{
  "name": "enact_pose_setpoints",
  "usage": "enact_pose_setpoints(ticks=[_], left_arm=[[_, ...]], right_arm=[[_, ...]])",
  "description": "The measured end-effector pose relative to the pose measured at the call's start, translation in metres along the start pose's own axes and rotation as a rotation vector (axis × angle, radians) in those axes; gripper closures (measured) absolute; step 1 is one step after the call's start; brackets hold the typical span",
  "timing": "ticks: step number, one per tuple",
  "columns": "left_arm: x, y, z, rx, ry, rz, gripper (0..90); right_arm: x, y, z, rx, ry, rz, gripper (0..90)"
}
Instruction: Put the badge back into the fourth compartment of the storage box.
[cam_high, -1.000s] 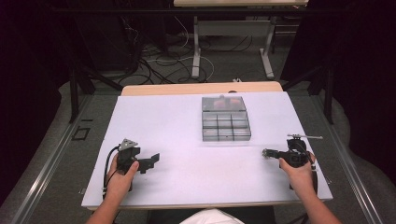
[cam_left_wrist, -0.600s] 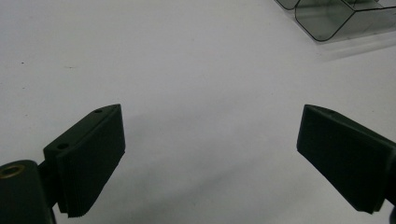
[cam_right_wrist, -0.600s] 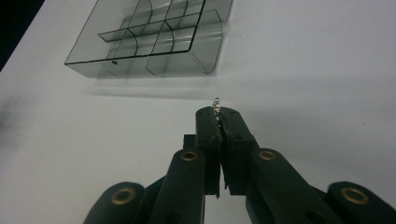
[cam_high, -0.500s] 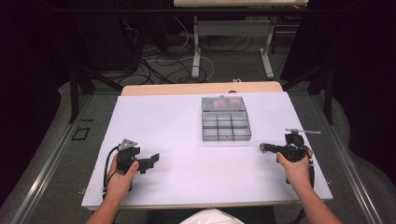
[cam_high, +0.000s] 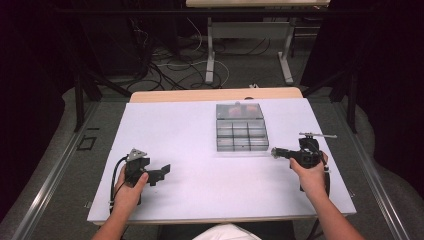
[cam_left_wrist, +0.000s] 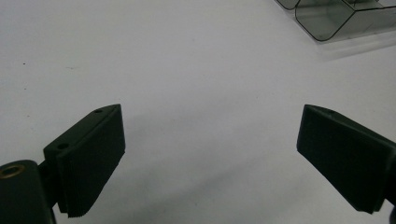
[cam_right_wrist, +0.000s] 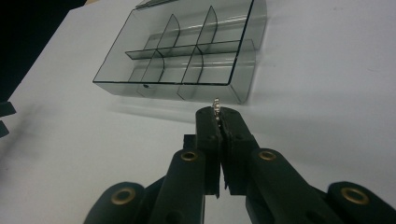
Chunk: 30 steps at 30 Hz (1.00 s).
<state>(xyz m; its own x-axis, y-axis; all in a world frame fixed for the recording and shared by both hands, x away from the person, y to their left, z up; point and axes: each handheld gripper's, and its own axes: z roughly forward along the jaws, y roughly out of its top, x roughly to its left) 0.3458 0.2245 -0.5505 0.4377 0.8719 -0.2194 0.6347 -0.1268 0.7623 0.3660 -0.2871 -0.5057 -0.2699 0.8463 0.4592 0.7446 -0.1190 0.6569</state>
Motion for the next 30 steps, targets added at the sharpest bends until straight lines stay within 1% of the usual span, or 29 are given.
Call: enact_pose_setpoints(ticks=[1,2,3,4,8,9,10,11,12,15,16,18,21,22,25,30], left_arm=[[0.0,0.0,0.0,0.0,0.0,0.001,7.6],[0.0,0.0,0.0,-0.001,-0.001,-0.004,7.6],[-0.001,0.0,0.0,-0.002,0.0,-0.008,7.6],[-0.001,0.0,0.0,-0.001,-0.001,-0.007,7.6],[-0.001,0.0,0.0,0.001,0.001,-0.007,7.6],[-0.001,0.0,0.0,0.001,0.002,-0.007,7.6],[-0.001,0.0,0.0,0.001,0.002,-0.007,7.6],[-0.001,0.0,0.0,0.001,0.002,-0.007,7.6],[-0.001,0.0,0.0,0.001,0.002,-0.006,7.6],[-0.001,0.0,0.0,0.003,0.002,-0.003,7.6],[-0.001,0.0,0.0,0.003,0.002,-0.003,7.6],[-0.001,0.0,0.0,0.004,0.001,-0.003,7.6],[0.0,0.0,0.0,0.002,-0.001,-0.004,7.6],[0.0,0.0,0.0,0.003,-0.001,0.004,7.5],[0.0,0.0,0.0,0.004,0.001,-0.005,7.6],[0.0,0.0,0.0,0.004,0.001,-0.003,7.6]], right_arm=[[0.001,0.001,0.001,-0.004,-0.007,0.0,87.6],[0.001,0.001,0.002,0.002,0.003,-0.006,87.6],[0.003,0.002,0.003,-0.003,-0.005,-0.001,87.6],[0.002,0.003,0.003,0.001,0.003,-0.008,87.6],[0.006,0.005,0.006,-0.003,0.005,-0.005,87.6],[0.006,0.005,0.007,-0.005,0.004,-0.013,87.6],[0.008,0.006,0.007,0.0,0.011,-0.006,87.6],[0.008,0.006,0.008,-0.006,0.01,-0.018,87.6],[0.01,0.007,0.009,-0.004,0.012,-0.008,87.6],[0.012,0.009,0.011,-0.003,0.02,-0.02,87.6],[0.014,0.009,0.012,-0.002,0.022,-0.012,87.6],[0.016,0.011,0.015,-0.002,0.026,-0.024,87.6],[0.018,0.012,0.017,-0.001,0.03,-0.025,87.6],[0.019,0.013,0.018,0.004,0.039,-0.031,87.6],[0.024,0.015,0.021,-0.001,0.041,-0.032,87.6],[0.03,0.018,0.028,0.0,0.052,-0.04,87.6]])
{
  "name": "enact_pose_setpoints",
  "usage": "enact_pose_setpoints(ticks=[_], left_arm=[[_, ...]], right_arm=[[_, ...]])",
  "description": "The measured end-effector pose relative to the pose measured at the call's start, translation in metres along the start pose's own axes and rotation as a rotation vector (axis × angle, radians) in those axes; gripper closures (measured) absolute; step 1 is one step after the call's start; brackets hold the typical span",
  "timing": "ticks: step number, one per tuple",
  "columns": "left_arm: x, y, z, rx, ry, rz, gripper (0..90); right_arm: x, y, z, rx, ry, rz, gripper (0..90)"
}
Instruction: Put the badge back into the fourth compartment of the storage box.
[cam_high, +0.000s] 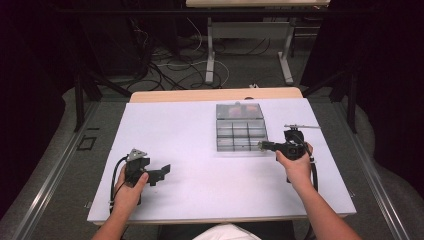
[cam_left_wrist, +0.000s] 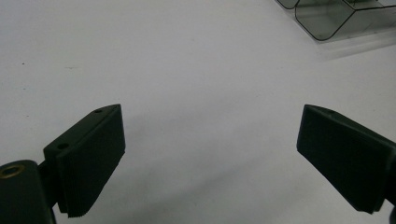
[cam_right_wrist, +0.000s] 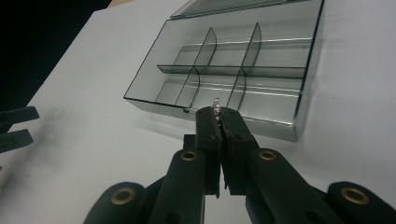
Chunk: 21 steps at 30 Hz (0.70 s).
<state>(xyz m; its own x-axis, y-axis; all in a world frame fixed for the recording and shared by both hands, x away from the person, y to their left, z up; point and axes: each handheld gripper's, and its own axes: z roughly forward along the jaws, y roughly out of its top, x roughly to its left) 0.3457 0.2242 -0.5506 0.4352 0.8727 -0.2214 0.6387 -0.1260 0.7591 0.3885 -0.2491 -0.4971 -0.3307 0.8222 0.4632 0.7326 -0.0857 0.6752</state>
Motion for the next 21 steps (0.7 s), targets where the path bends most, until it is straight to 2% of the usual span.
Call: enact_pose_setpoints(ticks=[6,14,21], left_arm=[[0.0,0.0,0.0,0.0,0.0,0.0,7.6],[0.001,0.0,0.0,-0.001,-0.001,0.008,7.6],[0.001,0.0,0.0,0.001,-0.001,0.009,7.6]], right_arm=[[0.006,0.003,0.009,0.015,0.012,-0.016,87.6],[0.015,0.008,0.02,0.029,0.02,-0.009,87.6],[0.019,0.013,0.026,0.025,0.018,-0.021,87.6]])
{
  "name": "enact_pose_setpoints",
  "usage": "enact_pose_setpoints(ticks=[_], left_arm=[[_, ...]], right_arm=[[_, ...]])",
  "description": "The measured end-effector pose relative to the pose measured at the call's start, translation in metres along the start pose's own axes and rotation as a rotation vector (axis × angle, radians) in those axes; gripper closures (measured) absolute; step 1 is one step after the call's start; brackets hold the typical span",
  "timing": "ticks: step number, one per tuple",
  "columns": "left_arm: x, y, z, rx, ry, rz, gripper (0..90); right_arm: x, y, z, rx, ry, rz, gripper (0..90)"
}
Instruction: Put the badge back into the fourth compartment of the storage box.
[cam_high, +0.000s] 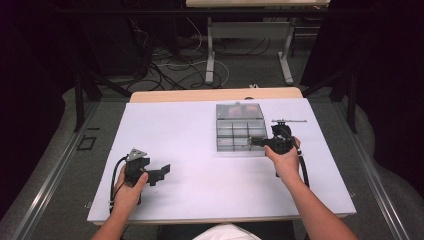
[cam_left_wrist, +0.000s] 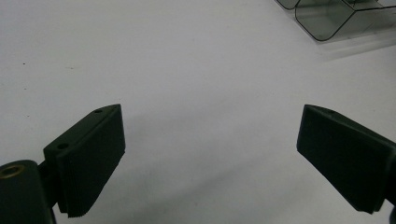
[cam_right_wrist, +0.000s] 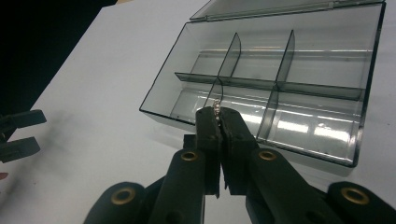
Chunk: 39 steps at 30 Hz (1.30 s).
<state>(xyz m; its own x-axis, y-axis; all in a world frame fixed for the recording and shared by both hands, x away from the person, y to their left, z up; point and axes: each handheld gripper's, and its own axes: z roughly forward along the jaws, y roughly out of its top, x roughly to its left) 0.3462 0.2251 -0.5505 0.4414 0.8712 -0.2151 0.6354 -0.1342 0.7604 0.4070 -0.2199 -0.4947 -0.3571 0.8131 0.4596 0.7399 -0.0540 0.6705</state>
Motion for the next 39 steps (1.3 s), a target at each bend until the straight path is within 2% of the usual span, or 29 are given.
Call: enact_pose_setpoints(ticks=[23,25,27,34,39], left_arm=[[0.001,0.0,0.0,-0.002,-0.005,-0.006,7.6],[0.001,0.0,0.0,-0.002,-0.005,-0.006,7.6],[0.001,0.0,0.0,-0.002,-0.004,-0.006,7.6],[0.001,0.0,0.0,-0.001,-0.005,-0.006,7.6],[0.001,0.0,0.0,-0.001,-0.005,-0.005,7.6]], right_arm=[[0.016,0.012,0.028,0.024,0.007,-0.024,87.6],[0.018,0.012,0.031,0.023,0.013,-0.015,87.6],[0.019,0.013,0.032,0.03,0.011,-0.029,87.6],[0.02,0.012,0.039,0.031,0.021,-0.01,87.6],[0.022,0.012,0.043,0.041,0.018,-0.018,87.6]])
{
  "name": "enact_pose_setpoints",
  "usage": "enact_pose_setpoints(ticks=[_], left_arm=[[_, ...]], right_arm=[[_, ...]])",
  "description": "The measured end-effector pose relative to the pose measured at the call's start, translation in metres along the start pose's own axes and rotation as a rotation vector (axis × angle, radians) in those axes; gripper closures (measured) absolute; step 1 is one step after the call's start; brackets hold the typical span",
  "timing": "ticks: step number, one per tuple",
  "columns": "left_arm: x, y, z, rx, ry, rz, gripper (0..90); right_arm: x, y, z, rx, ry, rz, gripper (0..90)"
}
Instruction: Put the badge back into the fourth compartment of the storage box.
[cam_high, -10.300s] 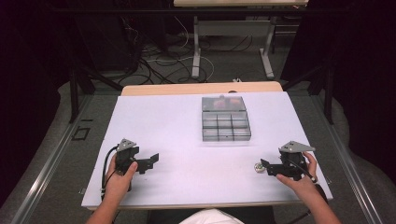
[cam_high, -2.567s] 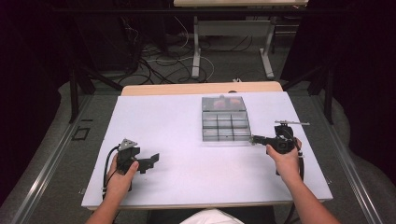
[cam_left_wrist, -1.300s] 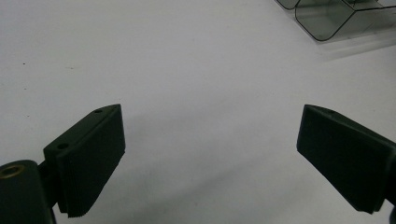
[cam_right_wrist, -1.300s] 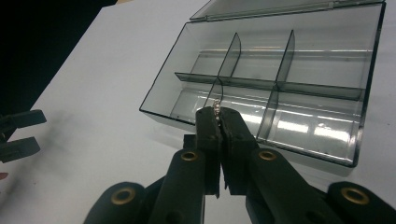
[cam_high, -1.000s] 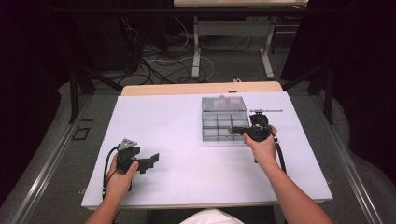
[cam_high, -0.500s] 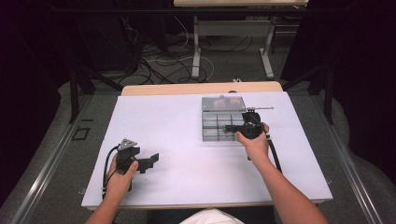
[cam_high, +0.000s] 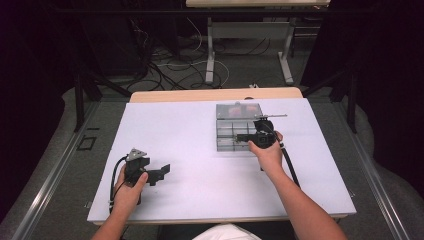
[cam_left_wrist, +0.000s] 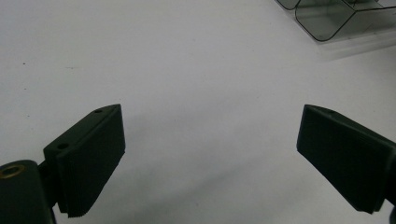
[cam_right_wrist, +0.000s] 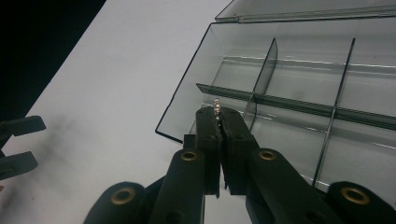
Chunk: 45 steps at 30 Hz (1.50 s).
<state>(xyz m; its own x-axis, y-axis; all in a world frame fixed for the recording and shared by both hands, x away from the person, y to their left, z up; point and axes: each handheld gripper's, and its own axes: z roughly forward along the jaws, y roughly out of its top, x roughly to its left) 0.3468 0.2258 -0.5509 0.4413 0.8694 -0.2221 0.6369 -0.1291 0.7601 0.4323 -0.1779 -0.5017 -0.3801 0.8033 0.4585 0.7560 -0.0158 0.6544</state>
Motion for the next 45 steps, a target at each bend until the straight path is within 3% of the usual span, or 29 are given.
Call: enact_pose_setpoints(ticks=[10,30,45], left_arm=[[0.0,0.0,0.0,-0.002,-0.001,0.001,7.6],[0.0,0.0,0.0,-0.003,0.0,-0.007,7.6],[0.0,0.0,0.0,-0.002,0.0,-0.005,7.6]], right_arm=[[0.001,0.0,0.009,-0.001,0.005,0.021,87.5],[0.013,0.0,0.032,0.009,0.011,-0.008,87.7],[0.018,0.001,0.044,0.0,-0.011,-0.036,88.0]])
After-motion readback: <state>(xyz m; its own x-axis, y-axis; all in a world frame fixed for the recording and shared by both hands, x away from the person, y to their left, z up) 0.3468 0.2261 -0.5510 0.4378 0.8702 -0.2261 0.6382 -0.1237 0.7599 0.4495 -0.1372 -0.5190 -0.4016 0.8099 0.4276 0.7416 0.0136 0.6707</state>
